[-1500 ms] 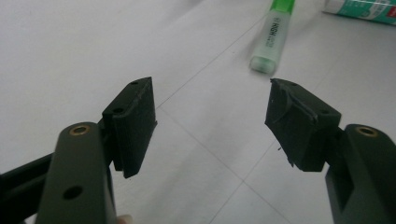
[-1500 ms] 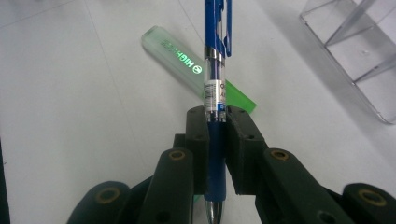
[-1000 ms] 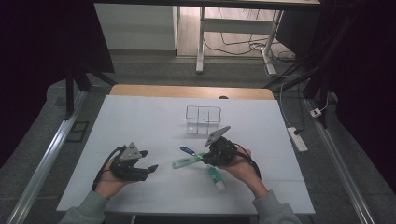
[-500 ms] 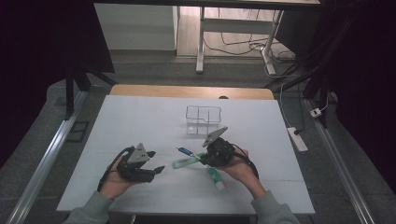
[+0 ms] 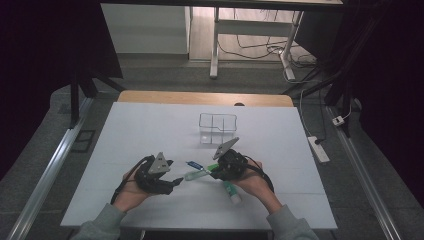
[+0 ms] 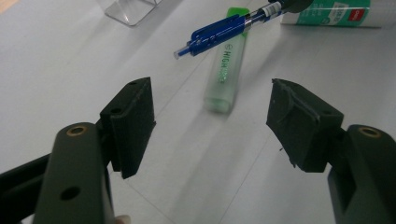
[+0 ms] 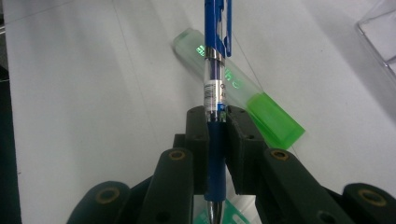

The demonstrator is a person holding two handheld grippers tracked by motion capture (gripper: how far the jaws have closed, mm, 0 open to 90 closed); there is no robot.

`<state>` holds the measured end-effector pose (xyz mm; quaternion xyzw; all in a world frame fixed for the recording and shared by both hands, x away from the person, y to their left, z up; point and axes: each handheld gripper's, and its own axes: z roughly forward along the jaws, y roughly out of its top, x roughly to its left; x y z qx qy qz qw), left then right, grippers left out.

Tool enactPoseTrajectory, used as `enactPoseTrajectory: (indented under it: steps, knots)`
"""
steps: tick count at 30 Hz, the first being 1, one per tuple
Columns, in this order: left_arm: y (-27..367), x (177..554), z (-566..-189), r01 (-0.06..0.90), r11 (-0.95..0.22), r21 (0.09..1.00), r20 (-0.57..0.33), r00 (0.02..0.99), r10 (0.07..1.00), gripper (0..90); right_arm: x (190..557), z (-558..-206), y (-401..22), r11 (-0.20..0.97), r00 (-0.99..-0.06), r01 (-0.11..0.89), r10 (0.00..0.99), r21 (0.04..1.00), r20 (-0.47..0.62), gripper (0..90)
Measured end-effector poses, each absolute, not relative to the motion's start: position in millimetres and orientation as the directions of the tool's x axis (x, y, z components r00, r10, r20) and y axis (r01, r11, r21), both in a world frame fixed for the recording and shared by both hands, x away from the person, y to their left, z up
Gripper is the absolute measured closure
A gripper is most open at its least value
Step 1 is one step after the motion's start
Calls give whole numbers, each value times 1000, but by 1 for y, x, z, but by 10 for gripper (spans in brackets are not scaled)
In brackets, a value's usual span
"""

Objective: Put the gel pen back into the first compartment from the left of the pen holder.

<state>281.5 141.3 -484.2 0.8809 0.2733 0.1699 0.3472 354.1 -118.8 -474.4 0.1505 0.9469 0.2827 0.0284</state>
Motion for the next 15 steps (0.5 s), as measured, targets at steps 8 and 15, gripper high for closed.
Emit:
enactPoseTrajectory:
  steps: [8, 15]
  knots:
    - [121, 283, -482, 309, -671, 673, 179, 813, 554, 298, 350, -475, -111, 801, -964, 245, 262, 546, 49, 793]
    - [109, 285, -485, 276, -714, 644, 221, 826, 518, 302, 349, -476, -108, 802, -968, 236, 241, 549, 65, 792]
